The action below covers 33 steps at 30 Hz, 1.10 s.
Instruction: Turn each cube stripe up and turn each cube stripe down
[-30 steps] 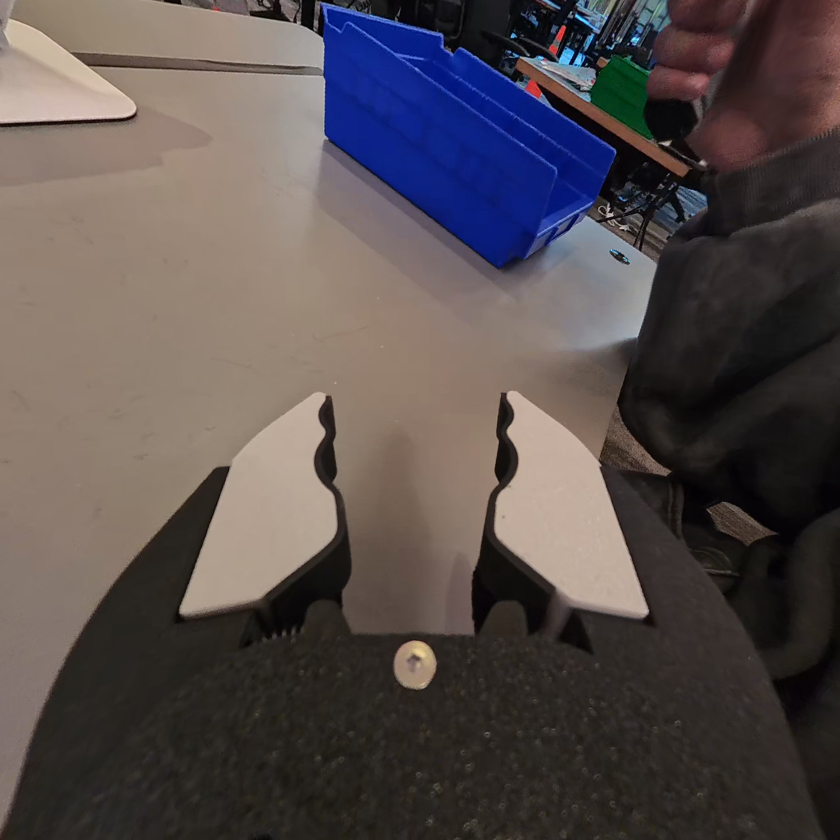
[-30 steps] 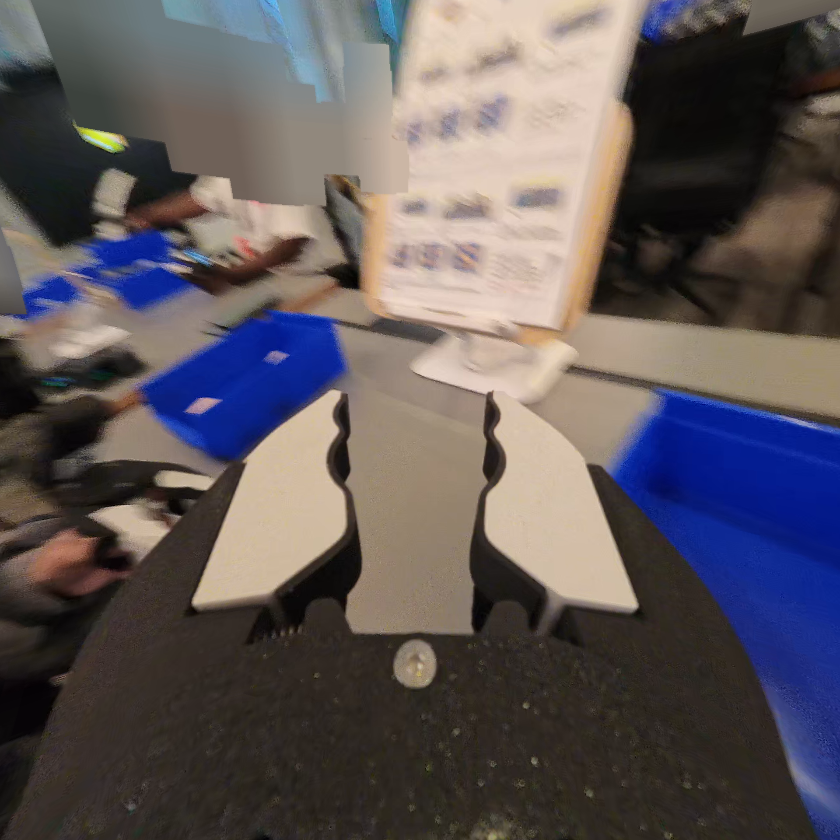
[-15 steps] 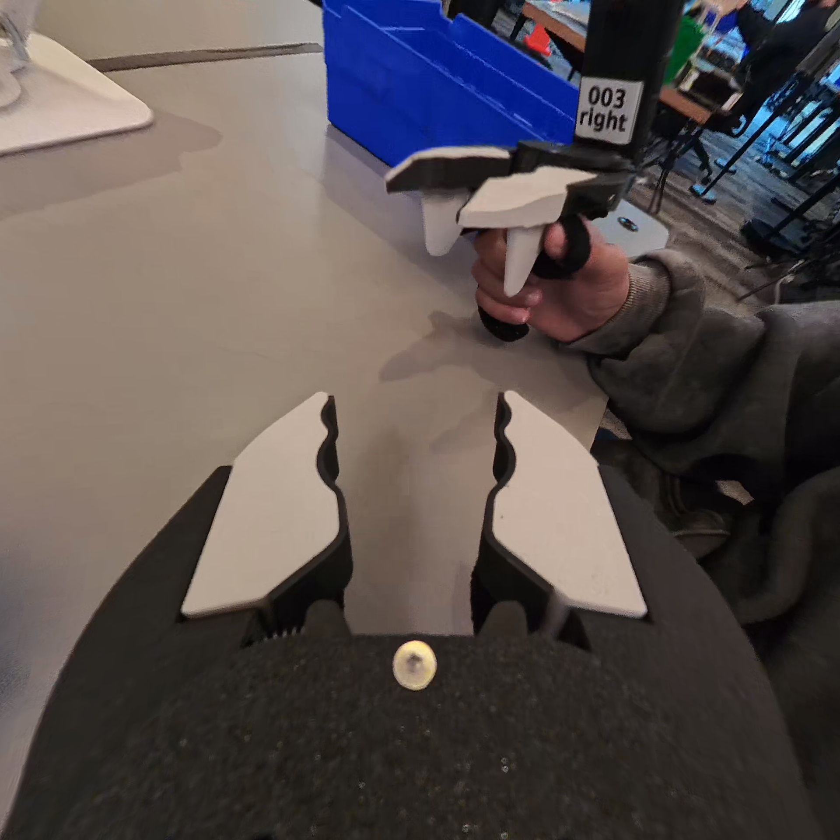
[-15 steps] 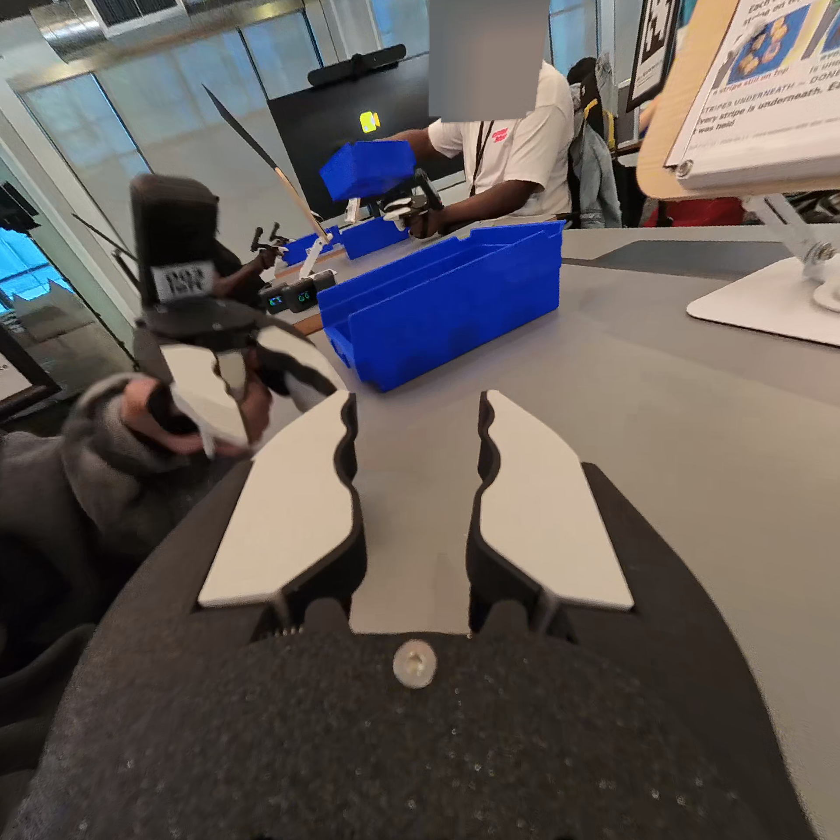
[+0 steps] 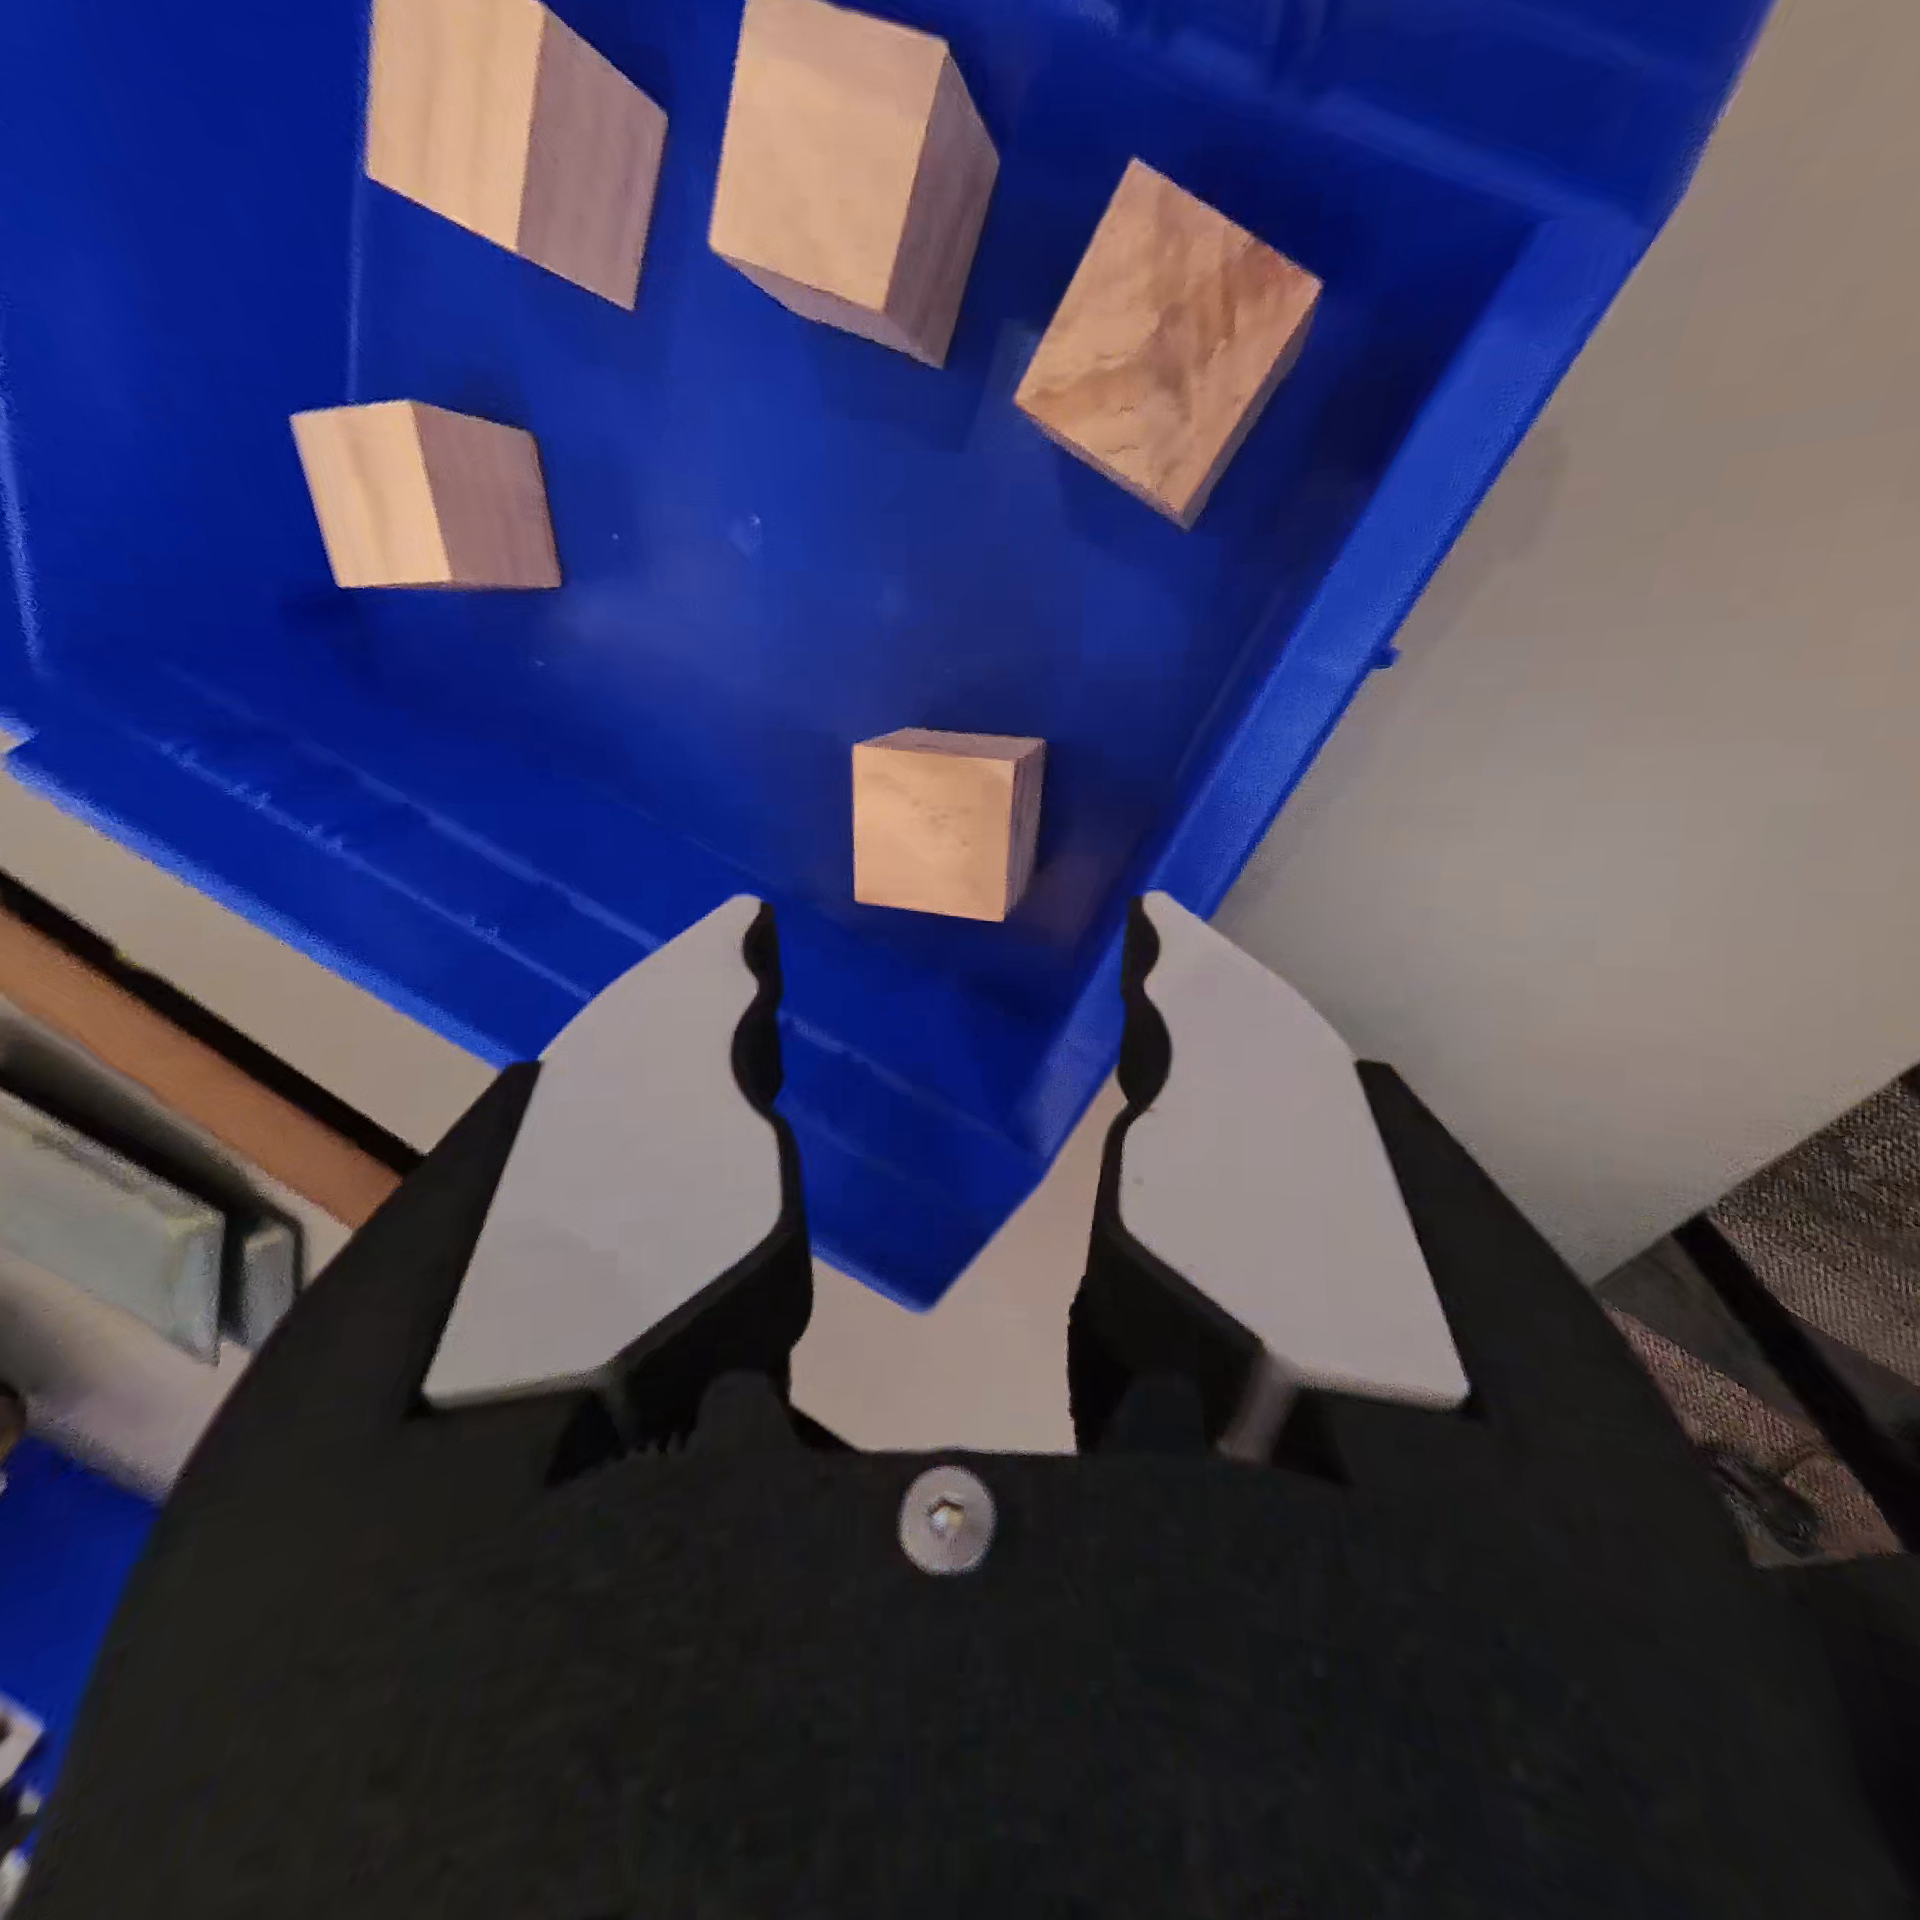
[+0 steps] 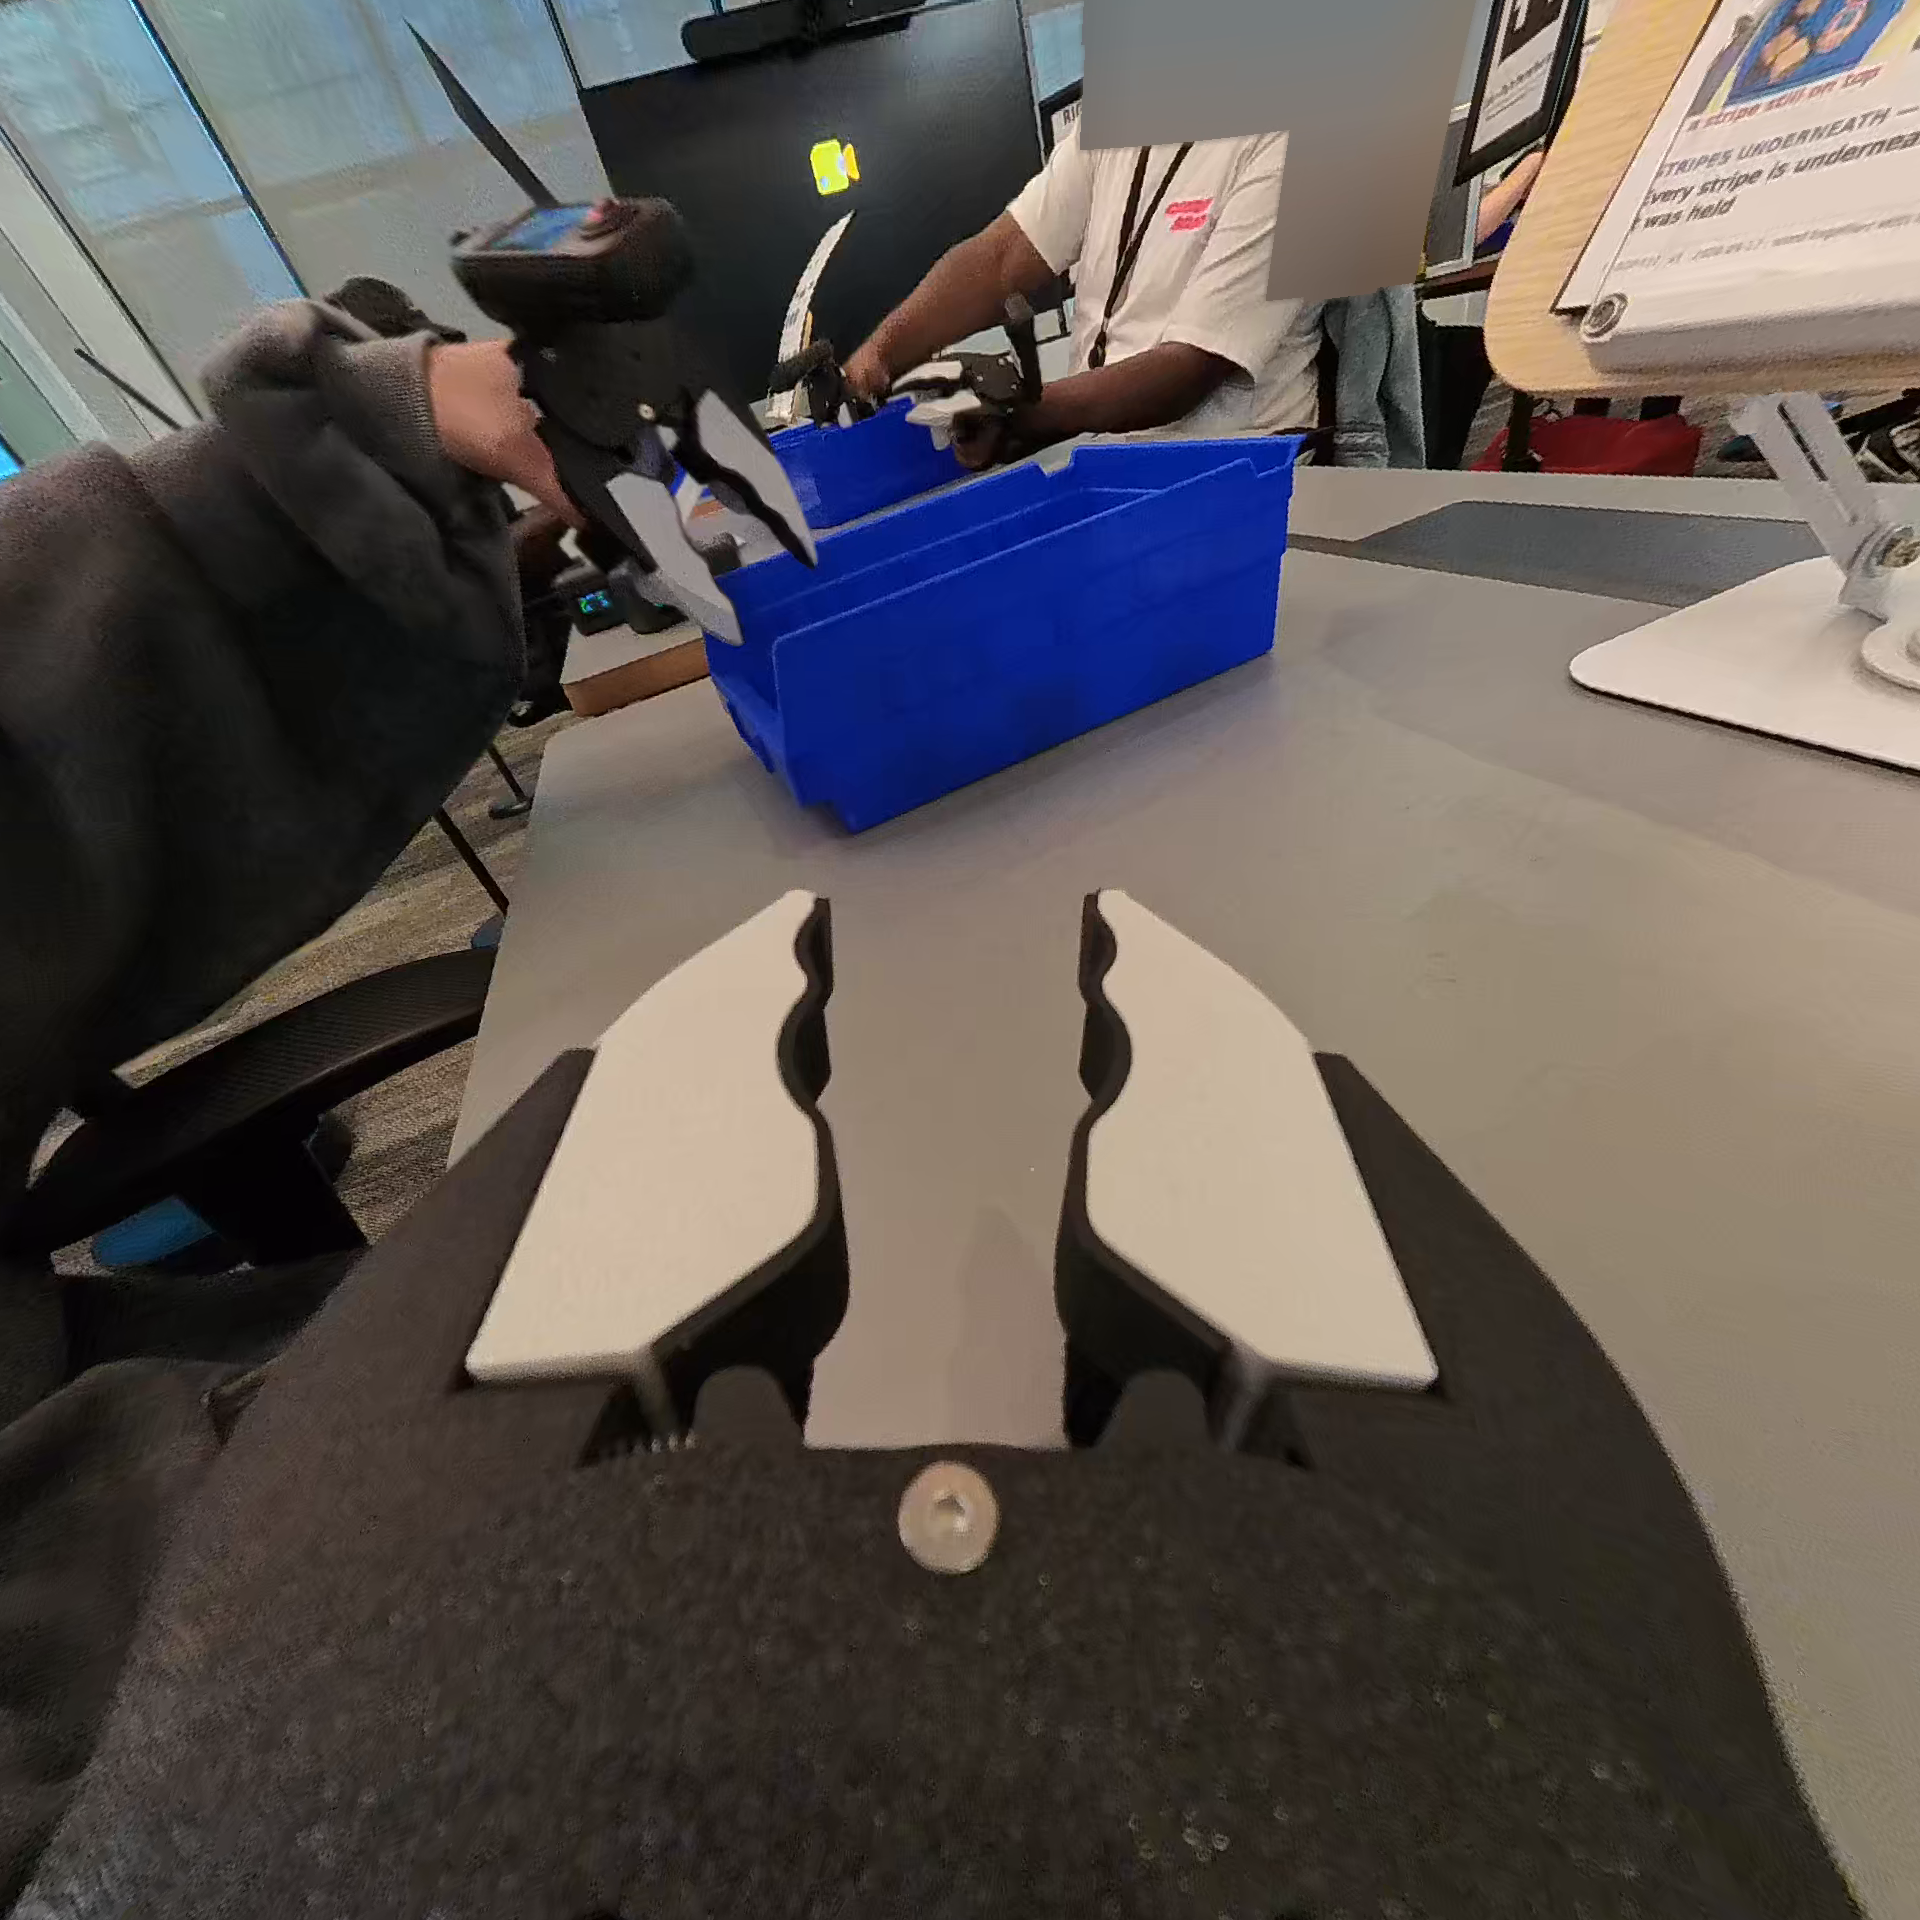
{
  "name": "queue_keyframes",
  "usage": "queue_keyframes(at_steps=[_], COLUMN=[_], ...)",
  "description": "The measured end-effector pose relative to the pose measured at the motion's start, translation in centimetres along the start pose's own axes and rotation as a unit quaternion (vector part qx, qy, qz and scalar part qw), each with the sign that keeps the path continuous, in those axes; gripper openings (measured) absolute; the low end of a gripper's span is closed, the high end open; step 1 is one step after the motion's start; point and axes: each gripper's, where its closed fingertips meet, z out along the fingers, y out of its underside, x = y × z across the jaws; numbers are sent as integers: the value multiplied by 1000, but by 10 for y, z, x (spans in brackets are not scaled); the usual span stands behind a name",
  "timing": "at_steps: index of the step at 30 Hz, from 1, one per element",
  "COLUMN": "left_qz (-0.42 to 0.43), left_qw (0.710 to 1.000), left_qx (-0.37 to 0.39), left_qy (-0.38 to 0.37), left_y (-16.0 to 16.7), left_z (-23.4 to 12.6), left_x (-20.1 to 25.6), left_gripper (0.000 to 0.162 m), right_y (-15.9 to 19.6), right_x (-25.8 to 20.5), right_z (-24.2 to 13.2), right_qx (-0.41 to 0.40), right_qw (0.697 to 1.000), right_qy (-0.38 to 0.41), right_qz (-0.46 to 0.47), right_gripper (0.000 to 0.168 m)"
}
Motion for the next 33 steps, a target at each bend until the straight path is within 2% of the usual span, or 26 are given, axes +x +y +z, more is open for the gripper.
queue_keyframes(at_steps=[3,11,14,16,18,22,26,29,33], left_qz=[0,18,30,33,31,24,-11,-54,-115], left_qw=[999,995,990,984,983,988,996,997,975], left_qx=[0,-71,-124,-150,-155,-125,-58,26,165], left_qy=[43,62,64,87,97,93,62,41,89], left_y=[0,7,18,24,23,15,-3,-33,-95], left_z=[18,51,66,74,72,61,27,-8,-43], left_x=[-1,-8,-7,1,4,2,-13,-20,5], left_gripper=[60,59,59,45,45,45,45,45,45], right_y=[1,3,4,4,4,4,3,3,2], right_x=[0,0,-1,-2,-2,-2,-1,0,4], right_z=[0,2,2,3,2,2,2,1,0], right_qx=[0,-6,-10,-11,-11,-9,-7,-6,-2], right_qw=[1000,1000,1000,1000,1000,1000,1000,1000,1000], right_qy=[-1,-9,-11,-12,-13,-15,-15,-13,-8], right_qz=[4,11,10,11,12,16,17,20,27], right_gripper=[45,45,45,45,44,44,43,43,42])
